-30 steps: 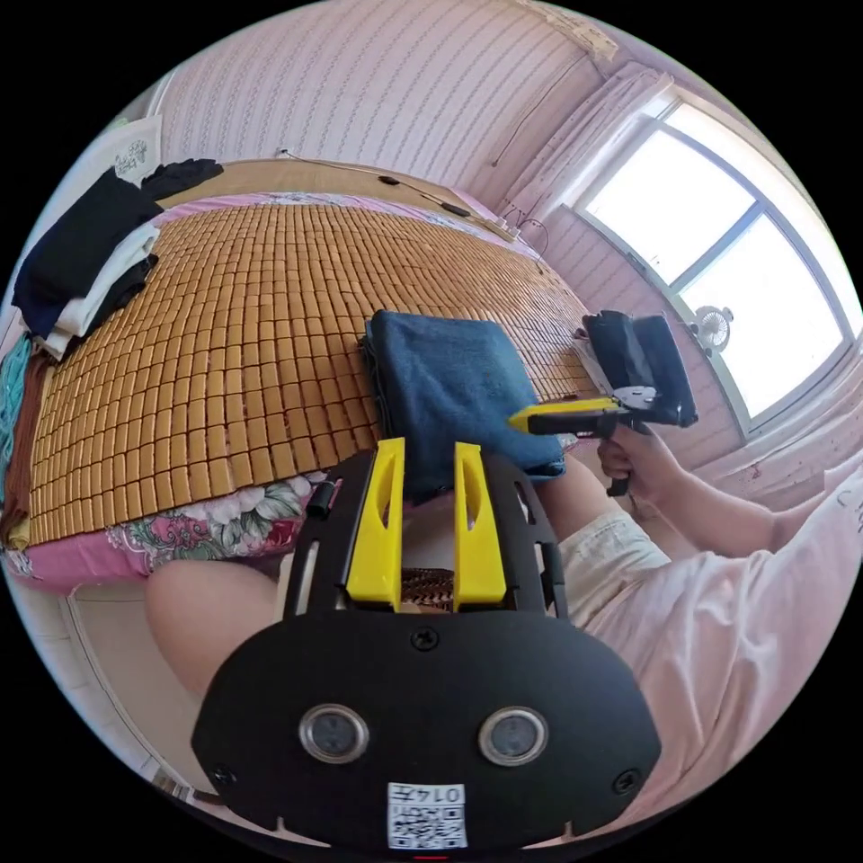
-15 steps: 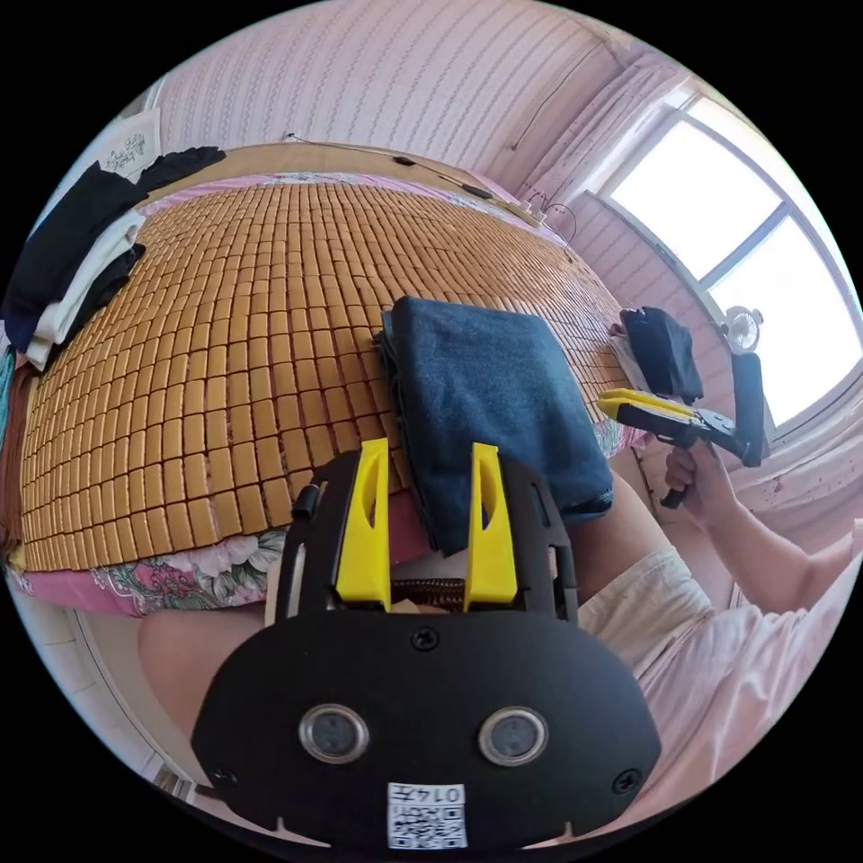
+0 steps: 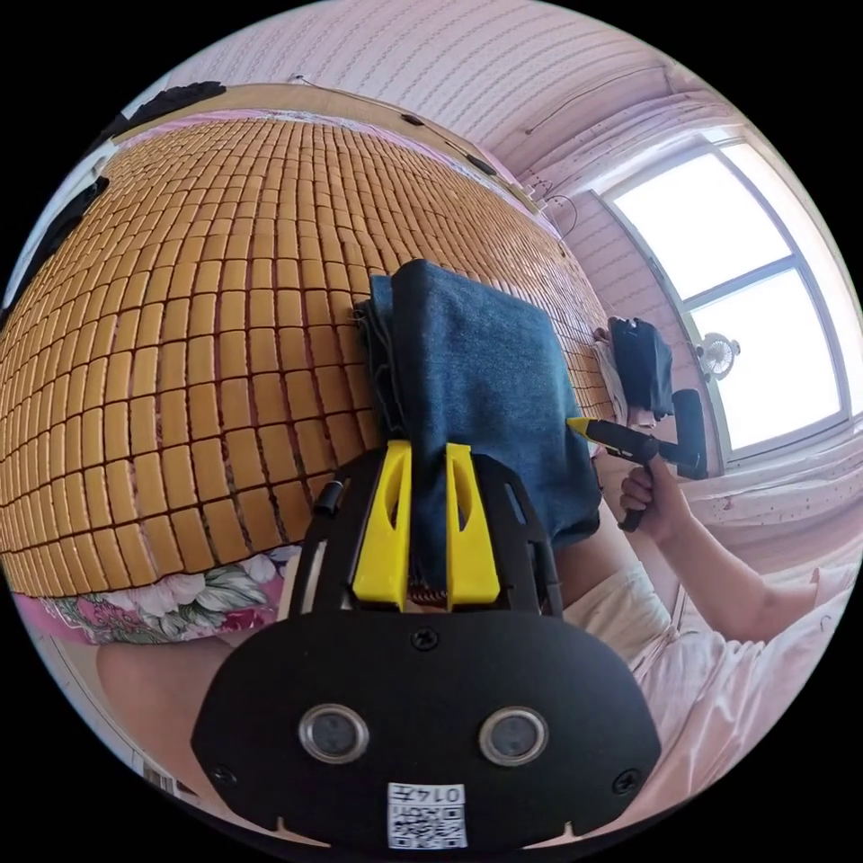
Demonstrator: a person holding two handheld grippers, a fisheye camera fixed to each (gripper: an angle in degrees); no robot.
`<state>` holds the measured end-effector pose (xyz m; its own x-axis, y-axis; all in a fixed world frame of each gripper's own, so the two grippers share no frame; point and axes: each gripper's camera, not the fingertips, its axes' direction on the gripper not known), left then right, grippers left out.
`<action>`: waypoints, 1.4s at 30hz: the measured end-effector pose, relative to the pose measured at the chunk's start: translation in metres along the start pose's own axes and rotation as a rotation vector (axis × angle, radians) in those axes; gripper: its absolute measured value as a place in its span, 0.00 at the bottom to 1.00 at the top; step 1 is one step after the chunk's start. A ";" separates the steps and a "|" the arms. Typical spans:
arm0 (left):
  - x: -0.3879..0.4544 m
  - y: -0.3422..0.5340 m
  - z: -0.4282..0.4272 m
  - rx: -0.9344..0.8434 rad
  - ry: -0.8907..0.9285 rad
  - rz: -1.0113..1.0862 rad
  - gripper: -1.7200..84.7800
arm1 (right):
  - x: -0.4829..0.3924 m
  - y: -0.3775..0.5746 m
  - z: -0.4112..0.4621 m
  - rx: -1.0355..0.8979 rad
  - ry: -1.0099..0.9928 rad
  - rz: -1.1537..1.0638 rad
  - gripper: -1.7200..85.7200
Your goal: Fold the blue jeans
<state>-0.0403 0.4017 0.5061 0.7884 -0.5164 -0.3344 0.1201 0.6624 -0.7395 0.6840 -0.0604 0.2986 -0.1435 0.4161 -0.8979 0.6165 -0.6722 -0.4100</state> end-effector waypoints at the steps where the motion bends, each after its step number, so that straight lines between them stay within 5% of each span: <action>1: -0.001 0.000 -0.002 0.011 -0.008 0.003 0.08 | -0.005 0.000 -0.006 0.005 -0.007 -0.009 0.11; 13: -0.029 0.027 -0.019 0.129 0.005 -0.164 0.07 | -0.199 0.010 -0.059 0.058 0.022 -0.592 0.10; 18: -0.025 0.020 -0.010 0.117 0.019 -0.168 0.07 | -0.163 -0.018 -0.020 -0.053 0.193 -0.410 0.27; 23: 0.001 0.001 0.002 0.082 -0.068 -0.090 0.08 | -0.081 -0.034 -0.010 -0.099 0.186 -0.192 0.13; 32: 0.004 -0.010 0.016 0.066 -0.010 -0.124 0.10 | -0.056 -0.049 -0.016 -0.068 0.109 -0.128 0.20; 37: 0.015 -0.017 0.030 0.038 -0.047 -0.098 0.12 | -0.060 -0.051 0.001 -0.104 -0.026 -0.115 0.16; 42: 0.009 -0.016 0.041 0.027 0.084 -0.144 0.08 | -0.110 -0.053 -0.022 -0.115 0.065 -0.279 0.09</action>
<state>-0.0102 0.4090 0.5390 0.7089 -0.6499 -0.2742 0.2454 0.5916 -0.7679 0.6842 -0.0574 0.4227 -0.2726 0.6155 -0.7395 0.6439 -0.4544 -0.6156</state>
